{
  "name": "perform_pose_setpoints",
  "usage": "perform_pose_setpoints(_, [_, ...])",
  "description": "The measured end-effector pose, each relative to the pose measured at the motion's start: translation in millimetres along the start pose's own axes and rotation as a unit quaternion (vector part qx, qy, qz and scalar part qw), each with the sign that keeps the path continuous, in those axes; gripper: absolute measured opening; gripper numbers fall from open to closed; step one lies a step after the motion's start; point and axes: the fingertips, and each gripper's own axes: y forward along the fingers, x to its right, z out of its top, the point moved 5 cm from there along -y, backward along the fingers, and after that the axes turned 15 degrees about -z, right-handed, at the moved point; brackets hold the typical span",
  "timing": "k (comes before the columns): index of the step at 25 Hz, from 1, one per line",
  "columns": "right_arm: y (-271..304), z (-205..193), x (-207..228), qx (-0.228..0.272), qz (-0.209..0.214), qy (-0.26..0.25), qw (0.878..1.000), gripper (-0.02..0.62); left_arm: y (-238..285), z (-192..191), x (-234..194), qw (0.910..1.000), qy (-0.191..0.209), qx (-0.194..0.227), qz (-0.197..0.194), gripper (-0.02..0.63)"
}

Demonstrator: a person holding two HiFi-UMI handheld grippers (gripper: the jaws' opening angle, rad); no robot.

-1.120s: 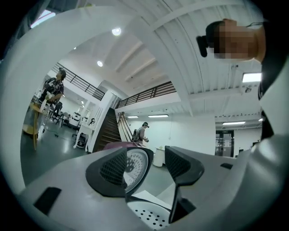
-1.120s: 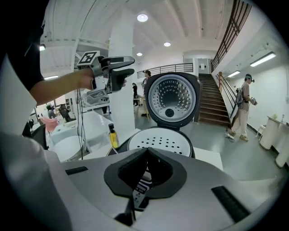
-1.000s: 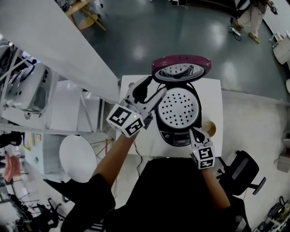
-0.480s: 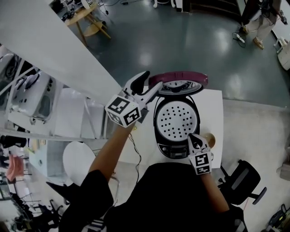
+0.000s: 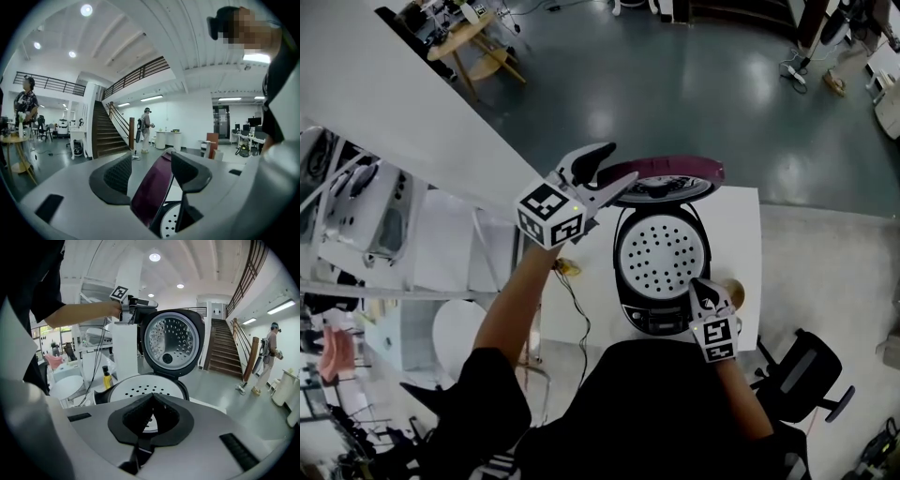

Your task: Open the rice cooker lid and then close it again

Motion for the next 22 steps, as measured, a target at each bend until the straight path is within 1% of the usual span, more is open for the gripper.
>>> perform_pose_setpoints(2, [-0.5, -3.1, 2.5, -0.003, -0.001, 0.006, 1.000, 0.000, 4.8, -0.9, -6.6, 0.9994, -0.030, 0.008, -0.013, 0.242])
perform_pose_setpoints(4, [-1.0, -6.2, 5.1, -0.007, -0.003, 0.018, 1.000, 0.000, 5.1, -1.2, -15.7, 0.9977, -0.061, 0.021, -0.018, 0.242])
perform_pose_setpoints(6, [-1.2, -9.2, 10.1, -0.011, -0.008, 0.030, 0.999, 0.000, 5.5, -1.4, -23.3, 0.9965, -0.077, 0.021, -0.024, 0.243])
perform_pose_setpoints(8, [-1.3, -12.8, 16.0, -0.014, -0.016, 0.037, 0.999, 0.000, 10.3, -3.4, -25.1, 0.9968, -0.071, 0.000, -0.037, 0.242])
perform_pose_setpoints(11, [-1.8, -15.9, 22.8, -0.015, -0.025, 0.044, 0.999, 0.000, 20.9, -5.0, -20.7, 0.9961, -0.043, -0.041, -0.065, 0.240])
perform_pose_setpoints(14, [-3.8, -15.1, 26.5, -0.014, -0.031, 0.051, 0.998, 0.000, 28.2, -2.9, -18.1, 0.9942, -0.035, -0.054, -0.086, 0.206])
perform_pose_setpoints(19, [-7.2, -16.0, 28.3, -0.011, -0.037, 0.054, 0.998, 0.000, 29.3, -3.0, -13.1, 0.9924, -0.018, -0.067, -0.102, 0.168])
perform_pose_setpoints(22, [-10.2, -17.1, 28.9, -0.011, -0.039, 0.054, 0.998, 0.000, 30.1, -2.4, -3.0, 0.9883, -0.007, -0.089, -0.124, 0.142])
